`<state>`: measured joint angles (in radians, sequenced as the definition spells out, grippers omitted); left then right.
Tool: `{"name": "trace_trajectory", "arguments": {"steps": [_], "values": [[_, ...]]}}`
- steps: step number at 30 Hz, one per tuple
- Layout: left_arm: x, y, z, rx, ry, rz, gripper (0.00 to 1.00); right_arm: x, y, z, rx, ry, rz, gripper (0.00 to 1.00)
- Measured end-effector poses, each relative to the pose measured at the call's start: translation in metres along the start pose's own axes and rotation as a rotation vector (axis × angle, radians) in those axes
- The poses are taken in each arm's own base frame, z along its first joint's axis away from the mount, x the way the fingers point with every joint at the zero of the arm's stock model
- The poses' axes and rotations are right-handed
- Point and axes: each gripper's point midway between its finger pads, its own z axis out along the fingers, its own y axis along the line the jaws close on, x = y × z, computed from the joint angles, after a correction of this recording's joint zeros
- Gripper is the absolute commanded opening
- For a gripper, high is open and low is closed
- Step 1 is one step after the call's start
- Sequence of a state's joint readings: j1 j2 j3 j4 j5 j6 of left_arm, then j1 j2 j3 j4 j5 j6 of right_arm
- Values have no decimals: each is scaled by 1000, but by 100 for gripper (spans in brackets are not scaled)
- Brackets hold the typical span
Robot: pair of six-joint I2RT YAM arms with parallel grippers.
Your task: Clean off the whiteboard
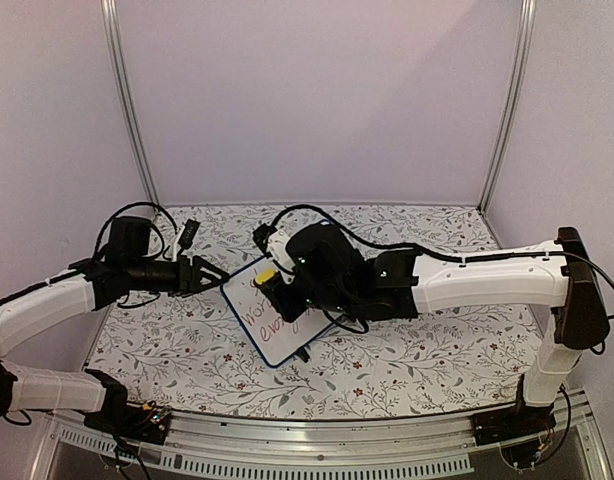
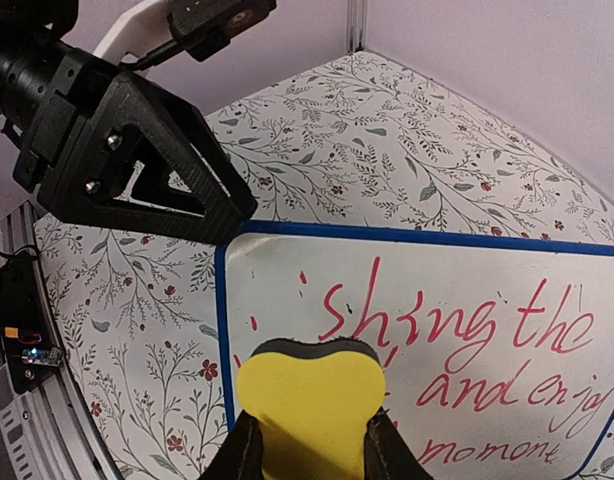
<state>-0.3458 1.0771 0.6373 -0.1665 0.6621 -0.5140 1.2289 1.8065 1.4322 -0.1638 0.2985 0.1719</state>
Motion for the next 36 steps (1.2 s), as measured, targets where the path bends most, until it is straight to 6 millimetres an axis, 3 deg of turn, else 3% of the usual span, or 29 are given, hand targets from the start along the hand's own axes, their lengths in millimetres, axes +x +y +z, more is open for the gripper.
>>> {"name": "trace_trajectory", "arguments": {"steps": [5, 13, 29, 36], "values": [[0, 0, 0, -3, 6, 25, 34, 2, 1, 4, -4, 0, 15, 18], [4, 2, 5, 9, 31, 23, 33, 11, 3, 18, -10, 26, 19, 18], [8, 9, 11, 32, 65, -1, 6, -21, 7, 20, -36, -25, 34, 19], [4, 1, 10, 72, 56, 23, 0, 3, 11, 46, -29, 26, 14, 18]]}}
